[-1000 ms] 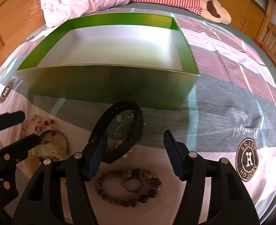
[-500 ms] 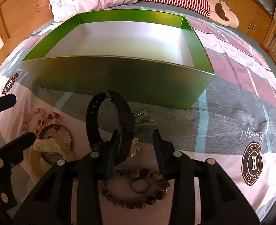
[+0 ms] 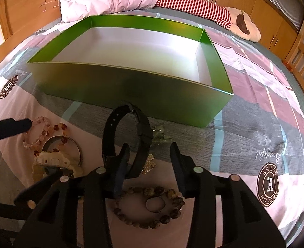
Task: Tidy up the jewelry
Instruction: 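Close the left tool on the cream watch and lift it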
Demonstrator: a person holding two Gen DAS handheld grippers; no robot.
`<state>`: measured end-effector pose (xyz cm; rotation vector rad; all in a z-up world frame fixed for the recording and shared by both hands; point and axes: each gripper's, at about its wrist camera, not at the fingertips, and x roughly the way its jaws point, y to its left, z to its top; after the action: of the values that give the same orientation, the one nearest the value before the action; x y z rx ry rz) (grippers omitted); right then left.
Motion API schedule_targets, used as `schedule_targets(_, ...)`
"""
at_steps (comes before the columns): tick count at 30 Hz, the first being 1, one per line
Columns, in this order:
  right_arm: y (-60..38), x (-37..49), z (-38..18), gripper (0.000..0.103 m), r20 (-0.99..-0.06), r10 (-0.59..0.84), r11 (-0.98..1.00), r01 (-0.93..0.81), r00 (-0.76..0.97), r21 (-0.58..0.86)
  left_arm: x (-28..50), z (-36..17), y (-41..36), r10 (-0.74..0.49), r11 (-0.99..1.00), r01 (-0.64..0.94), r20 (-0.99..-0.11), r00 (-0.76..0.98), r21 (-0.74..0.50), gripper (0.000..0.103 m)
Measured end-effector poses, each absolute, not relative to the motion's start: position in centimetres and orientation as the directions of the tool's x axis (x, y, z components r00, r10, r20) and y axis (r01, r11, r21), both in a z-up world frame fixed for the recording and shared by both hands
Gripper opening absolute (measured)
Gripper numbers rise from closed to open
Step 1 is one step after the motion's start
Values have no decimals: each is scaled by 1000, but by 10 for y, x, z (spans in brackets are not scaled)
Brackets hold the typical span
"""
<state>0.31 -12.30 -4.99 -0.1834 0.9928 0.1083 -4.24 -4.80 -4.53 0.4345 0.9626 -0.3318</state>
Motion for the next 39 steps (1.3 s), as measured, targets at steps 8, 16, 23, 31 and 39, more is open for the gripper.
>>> schedule_targets(8,-122,1,-49,45,-838,4,978,-177,546,-111,-43,-51,-49,-118,858,489,-867,483,156,28)
schedule_targets(16,-121,2,-53,59,-838,2,977,-179,546,-114,-46,-52,-51,-109,857,487,-865,490,168,30)
schedule_targets(23,-121,6,-57,65,-831,33,978,-188,555,-87,-45,-51,-51,-105,855,488,-863,494,175,30)
schedule_targets(31,-122,6,-56,24,-835,81,980,-196,545,-33,-47,-49,-51,-111,855,489,-861,496,172,27)
schedule_targets(39,-122,6,-55,15,-834,97,982,-190,544,-10,-43,-47,-46,-118,862,483,-864,490,156,25)
